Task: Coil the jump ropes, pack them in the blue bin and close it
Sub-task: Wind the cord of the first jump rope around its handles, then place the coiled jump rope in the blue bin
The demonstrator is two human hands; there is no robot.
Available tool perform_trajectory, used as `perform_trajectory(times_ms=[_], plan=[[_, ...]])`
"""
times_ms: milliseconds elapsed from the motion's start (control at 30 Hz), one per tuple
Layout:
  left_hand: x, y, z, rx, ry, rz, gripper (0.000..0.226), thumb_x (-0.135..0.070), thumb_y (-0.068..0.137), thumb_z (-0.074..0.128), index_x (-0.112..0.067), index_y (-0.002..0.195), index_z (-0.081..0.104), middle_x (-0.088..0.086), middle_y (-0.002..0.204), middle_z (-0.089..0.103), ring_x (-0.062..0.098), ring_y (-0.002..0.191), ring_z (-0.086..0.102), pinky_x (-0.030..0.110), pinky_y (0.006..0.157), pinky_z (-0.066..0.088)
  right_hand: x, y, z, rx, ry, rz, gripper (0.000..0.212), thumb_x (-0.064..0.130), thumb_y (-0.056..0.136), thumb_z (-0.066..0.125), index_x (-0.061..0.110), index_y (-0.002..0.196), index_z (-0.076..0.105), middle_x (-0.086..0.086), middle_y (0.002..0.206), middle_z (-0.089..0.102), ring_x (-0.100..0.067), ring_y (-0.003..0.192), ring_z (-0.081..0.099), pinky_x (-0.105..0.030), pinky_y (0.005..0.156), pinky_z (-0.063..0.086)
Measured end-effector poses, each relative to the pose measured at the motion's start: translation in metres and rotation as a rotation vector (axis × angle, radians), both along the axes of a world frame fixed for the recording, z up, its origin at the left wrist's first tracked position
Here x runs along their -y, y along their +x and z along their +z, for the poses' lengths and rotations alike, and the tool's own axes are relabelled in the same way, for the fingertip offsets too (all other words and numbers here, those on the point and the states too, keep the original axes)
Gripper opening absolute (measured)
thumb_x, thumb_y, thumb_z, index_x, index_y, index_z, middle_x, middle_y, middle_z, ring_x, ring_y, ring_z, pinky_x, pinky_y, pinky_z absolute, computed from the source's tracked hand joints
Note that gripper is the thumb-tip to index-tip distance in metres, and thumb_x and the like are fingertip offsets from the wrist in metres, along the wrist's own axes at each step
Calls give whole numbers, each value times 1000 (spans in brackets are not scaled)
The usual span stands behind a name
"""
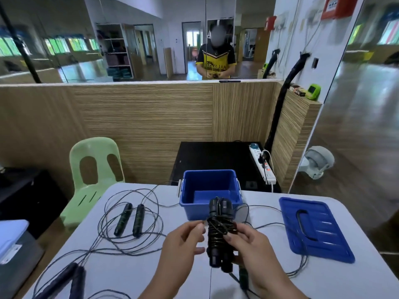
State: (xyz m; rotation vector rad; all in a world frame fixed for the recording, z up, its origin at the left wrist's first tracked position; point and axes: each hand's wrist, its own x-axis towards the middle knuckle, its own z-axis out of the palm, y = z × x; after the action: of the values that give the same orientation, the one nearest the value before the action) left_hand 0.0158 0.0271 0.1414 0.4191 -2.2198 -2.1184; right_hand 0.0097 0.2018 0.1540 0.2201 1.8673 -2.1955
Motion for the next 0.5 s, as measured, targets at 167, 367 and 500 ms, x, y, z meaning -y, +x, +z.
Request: perform_trajectory(times_ms=[167, 367, 500], plan=[[31, -36, -11, 25, -56, -44, 21, -27, 100, 64, -22, 88, 79, -4, 84, 78, 14, 86, 72, 30, 72, 63, 25, -22, -11, 40, -2, -68, 21, 2, 95, 65, 10, 114, 71, -14, 98, 79, -34, 95, 75, -43, 70, 62], [81, -103, -41, 44, -252, -52, 17, -27, 97, 66, -26, 85, 77, -10, 78, 76, 8, 72, 72, 43, 77, 64, 53, -47, -13, 54, -14, -161, 20, -1, 95, 62, 3, 112, 71, -19, 95, 78, -33, 88, 76, -37, 65, 60], [99, -148, -65, 31, -586, -73, 18, -27, 96, 65, -25, 83, 78, -7, 76, 75, 16, 71, 70, 38, 71, 60, 60, -57, -12, 48, -41, -212, 20, -3, 94, 61, 0, 112, 70, -21, 94, 77, -29, 81, 76, -36, 61, 61]])
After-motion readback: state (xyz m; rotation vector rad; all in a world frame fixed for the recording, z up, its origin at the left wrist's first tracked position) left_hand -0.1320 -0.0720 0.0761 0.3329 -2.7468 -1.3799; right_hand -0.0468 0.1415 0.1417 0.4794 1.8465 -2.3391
